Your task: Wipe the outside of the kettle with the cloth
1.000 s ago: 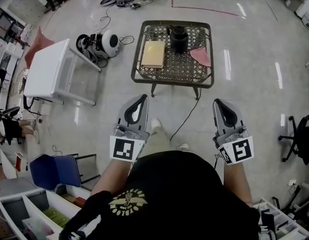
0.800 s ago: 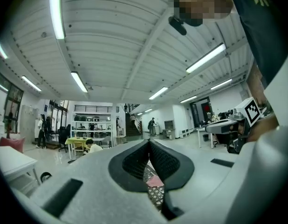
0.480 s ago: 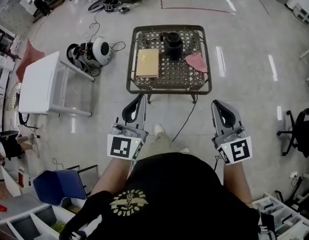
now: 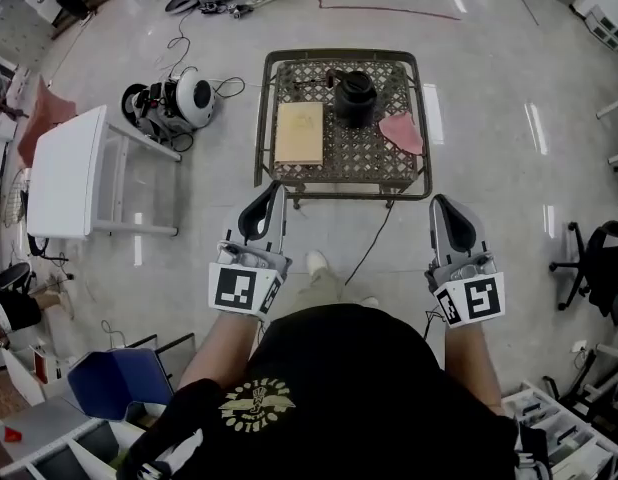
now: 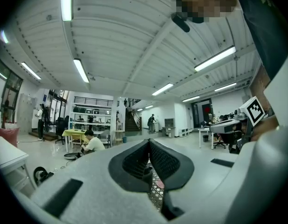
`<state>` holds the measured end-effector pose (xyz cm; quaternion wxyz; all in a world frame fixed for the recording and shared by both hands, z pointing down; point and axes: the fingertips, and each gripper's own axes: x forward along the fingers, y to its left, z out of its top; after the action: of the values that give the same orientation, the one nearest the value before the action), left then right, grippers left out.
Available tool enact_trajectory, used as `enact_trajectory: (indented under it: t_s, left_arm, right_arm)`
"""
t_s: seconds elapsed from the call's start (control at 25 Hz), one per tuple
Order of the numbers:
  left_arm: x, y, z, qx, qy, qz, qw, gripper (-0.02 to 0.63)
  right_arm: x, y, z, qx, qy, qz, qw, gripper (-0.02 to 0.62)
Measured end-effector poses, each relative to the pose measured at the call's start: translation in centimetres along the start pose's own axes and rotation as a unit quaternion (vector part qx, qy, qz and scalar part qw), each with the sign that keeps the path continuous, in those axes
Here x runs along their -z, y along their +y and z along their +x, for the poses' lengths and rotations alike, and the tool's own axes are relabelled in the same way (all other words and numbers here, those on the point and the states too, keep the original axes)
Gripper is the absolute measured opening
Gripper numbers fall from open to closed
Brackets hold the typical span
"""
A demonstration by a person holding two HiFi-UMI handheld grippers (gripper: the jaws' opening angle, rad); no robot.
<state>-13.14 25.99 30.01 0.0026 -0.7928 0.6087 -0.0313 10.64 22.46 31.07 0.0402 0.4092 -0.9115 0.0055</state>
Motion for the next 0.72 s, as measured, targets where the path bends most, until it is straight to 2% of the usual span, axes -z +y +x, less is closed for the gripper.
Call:
enact_trajectory:
  t_s: [0.4, 0.72]
  left_arm:
    - [0.2, 5.4, 1.9, 0.015, -0.016, -0.018, 0.9996, 0.005]
    - [-0.5, 7.3, 4.1, 0.057, -0.033, -0.017, 0.9977, 0.005]
  right_arm:
    - [-1.0, 1.4, 5.3, 0.008, 0.006, -0.002, 1.0, 0.011]
    - [-2.5, 1.6, 6.4, 0.048, -0.001, -0.004, 0.999, 0.011]
